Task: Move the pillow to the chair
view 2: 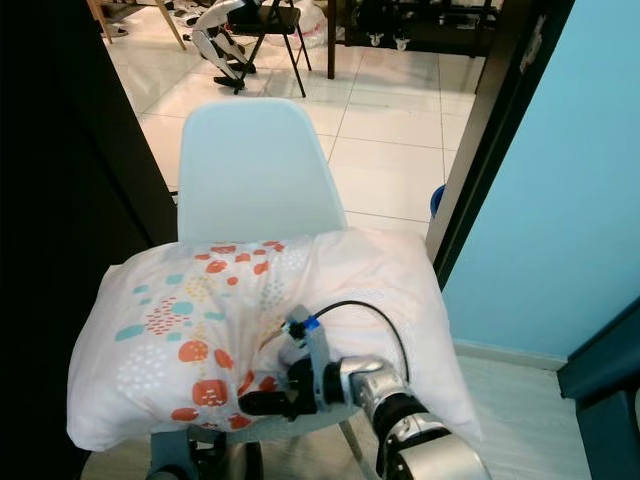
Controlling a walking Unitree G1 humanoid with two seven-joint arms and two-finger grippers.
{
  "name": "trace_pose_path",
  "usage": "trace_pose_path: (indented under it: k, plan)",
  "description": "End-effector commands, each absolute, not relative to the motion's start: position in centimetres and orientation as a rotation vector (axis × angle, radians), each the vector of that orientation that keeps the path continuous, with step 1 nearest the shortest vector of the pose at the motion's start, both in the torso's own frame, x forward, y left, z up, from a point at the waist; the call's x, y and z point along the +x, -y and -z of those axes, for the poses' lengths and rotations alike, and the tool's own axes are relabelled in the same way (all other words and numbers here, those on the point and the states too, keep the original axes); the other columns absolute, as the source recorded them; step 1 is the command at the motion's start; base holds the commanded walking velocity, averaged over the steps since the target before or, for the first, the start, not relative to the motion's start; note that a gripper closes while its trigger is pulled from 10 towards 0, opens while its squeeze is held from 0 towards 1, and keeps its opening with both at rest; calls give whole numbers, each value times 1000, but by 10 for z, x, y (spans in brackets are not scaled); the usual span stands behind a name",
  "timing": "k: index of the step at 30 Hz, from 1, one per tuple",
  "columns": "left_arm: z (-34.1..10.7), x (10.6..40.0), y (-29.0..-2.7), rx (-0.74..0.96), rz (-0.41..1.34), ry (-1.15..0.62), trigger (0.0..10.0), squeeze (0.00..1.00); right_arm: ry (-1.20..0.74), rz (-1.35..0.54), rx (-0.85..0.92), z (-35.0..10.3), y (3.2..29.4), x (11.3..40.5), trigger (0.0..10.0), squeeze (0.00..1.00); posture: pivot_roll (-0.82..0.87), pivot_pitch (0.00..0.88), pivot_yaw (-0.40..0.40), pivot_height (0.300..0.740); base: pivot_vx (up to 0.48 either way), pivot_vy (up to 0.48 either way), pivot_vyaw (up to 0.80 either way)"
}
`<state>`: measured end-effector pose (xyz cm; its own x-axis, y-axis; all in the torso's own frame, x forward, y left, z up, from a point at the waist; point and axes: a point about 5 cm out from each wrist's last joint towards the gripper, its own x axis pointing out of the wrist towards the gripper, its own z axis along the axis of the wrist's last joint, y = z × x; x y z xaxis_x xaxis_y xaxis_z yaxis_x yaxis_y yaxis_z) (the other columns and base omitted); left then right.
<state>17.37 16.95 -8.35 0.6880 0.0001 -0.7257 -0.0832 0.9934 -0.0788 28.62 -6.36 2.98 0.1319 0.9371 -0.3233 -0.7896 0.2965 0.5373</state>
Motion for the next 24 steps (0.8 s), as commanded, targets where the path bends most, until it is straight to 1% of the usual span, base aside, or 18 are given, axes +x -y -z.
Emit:
trace_pose_path:
  k: [1, 3, 4, 6, 8, 9, 10, 11, 12, 13, 14, 15, 18, 19, 21, 24]
  plan:
    - [113, 111, -161, -151, -49, -1131, 10000, 0, -666, -1287, 278, -36, 68, 291, 10000, 733, 55, 115, -90, 595, 0, 0, 0]
    - [113, 111, -161, -155, -48, -1132, 10000, 0, -669, -1294, 306, -38, 71, 292, 10000, 733, 55, 115, -90, 595, 0, 0, 0]
    - [113, 110, -161, -160, -44, -1134, 10000, 0, -645, -1327, 351, -44, 76, 294, 10000, 0, 57, 120, -84, 595, 0, 0, 0]
    - [113, 109, -161, -166, -37, -1138, 10000, 0, -588, -1382, 396, -54, 84, 298, 10000, 0, 57, 121, -82, 595, 0, 0, 0]
    - [113, 108, -161, -166, -30, -1144, 10000, 0, -548, -1416, 394, -61, 91, 300, 10000, 0, 57, 133, -79, 595, 0, 0, 0]
    - [114, 107, -162, -166, -28, -1150, 10000, 0, -542, -1402, 315, -61, 94, 302, 10000, 0, 53, 138, -75, 595, 0, 0, 0]
    - [114, 107, -162, -166, -28, -1150, 10000, 0, -542, -1402, 315, -61, 94, 302, 10000, 0, 53, 138, -75, 595, 0, 0, 0]
    - [114, 106, -162, -166, -27, -1153, 10000, 0, -540, -1388, 258, -61, 96, 304, 10000, 0, 51, 139, -73, 595, 0, 0, 0]
    - [114, 104, -162, -165, -27, -1158, 10000, 0, -544, -1291, 210, -61, 97, 310, 10000, 0, 48, 142, -70, 595, 0, 0, 0]
    - [115, 102, -162, -165, -27, -1162, 10000, 0, -528, -1240, 255, -65, 99, 316, 10000, 0, 48, 145, -71, 595, 0, 0, 0]
    - [115, 102, -162, -165, -27, -1162, 10000, 0, -528, -1240, 255, -65, 99, 316, 10000, 0, 48, 145, -71, 595, 0, 0, 0]
    - [115, 102, -162, -165, -27, -1165, 10000, 0, -516, -1212, 302, -69, 100, 320, 10000, 0, 48, 145, -71, 595, 0, 0, 0]
    - [116, 100, -162, -168, -27, -1170, 10000, 0, -365, -1312, 514, -93, 106, 324, 10000, 0, 46, 148, -67, 595, 0, 0, 0]
    - [116, 100, -162, -168, -27, -1170, 10000, 0, -365, -1312, 514, -93, 106, 324, 10000, 0, 46, 148, -67, 595, 0, 0, 0]
    - [116, 98, -162, -166, -24, -1176, 10000, 0, -298, -1385, 594, -104, 109, 323, 10000, 0, 43, 153, -64, 595, 0, 0, 0]
    - [116, 97, -162, -164, -22, -1179, 10000, 0, -211, -1433, 697, -117, 113, 325, 10000, 0, 41, 153, -59, 595, 0, 0, 0]
